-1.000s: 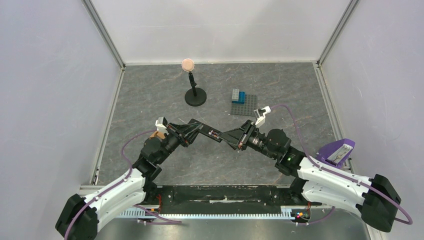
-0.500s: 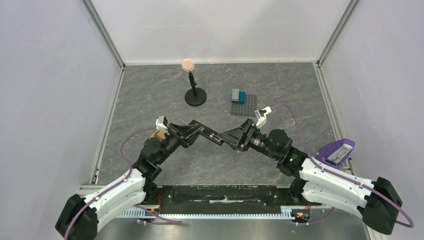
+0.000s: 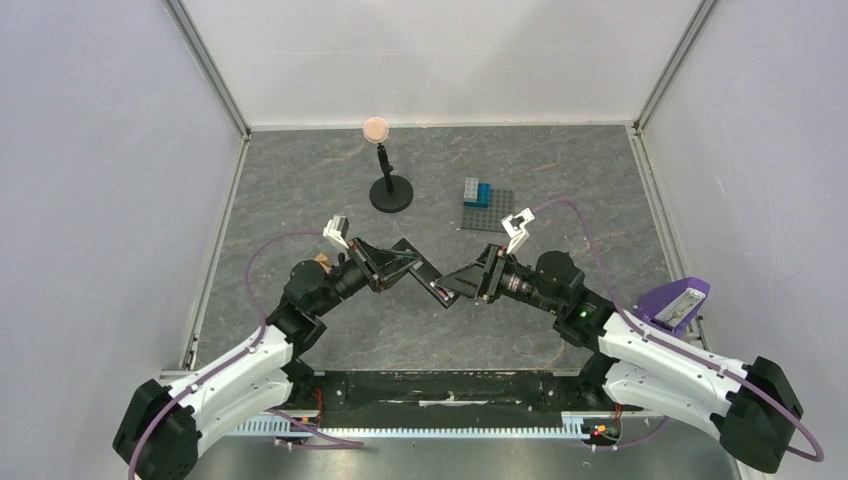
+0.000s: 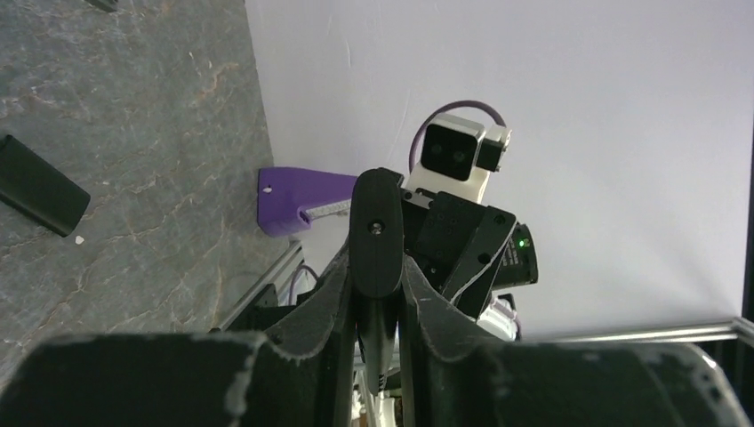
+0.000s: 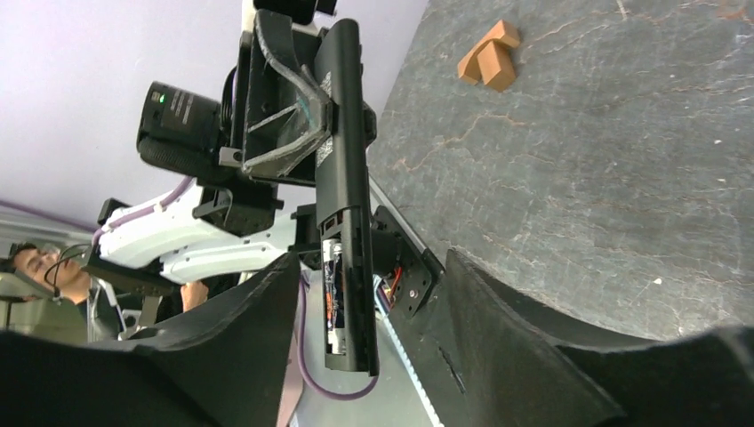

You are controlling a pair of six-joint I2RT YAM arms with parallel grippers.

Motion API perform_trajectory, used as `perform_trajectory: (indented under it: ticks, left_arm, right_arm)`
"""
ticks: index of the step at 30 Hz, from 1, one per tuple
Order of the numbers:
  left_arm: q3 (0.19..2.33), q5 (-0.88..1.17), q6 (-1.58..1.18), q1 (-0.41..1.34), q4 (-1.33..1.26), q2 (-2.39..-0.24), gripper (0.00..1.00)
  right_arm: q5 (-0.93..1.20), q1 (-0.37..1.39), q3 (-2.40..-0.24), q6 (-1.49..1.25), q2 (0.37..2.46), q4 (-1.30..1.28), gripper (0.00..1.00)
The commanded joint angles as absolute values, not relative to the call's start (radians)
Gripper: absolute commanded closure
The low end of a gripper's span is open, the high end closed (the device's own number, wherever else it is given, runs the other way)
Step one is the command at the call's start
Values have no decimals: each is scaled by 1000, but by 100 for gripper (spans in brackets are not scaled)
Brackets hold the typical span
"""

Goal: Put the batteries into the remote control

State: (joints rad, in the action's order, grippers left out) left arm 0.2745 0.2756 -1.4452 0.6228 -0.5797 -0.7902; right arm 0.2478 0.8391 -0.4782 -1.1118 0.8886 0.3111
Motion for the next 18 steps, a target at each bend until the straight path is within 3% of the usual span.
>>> perform_trajectory:
  ticks: [1,11,18]
  left_arm:
    - [348,404,-1347,609,-585,-821,98]
    - [435,657,-1296,601,-658,-943,98]
    - [478,711,-1245,601,-633,-958,98]
  right_arm:
    - [364,823,-542,-993,868,329,41]
    - [696,792,-614,-838,920,286,47]
    - [756,790,-629,-750,929,191,48]
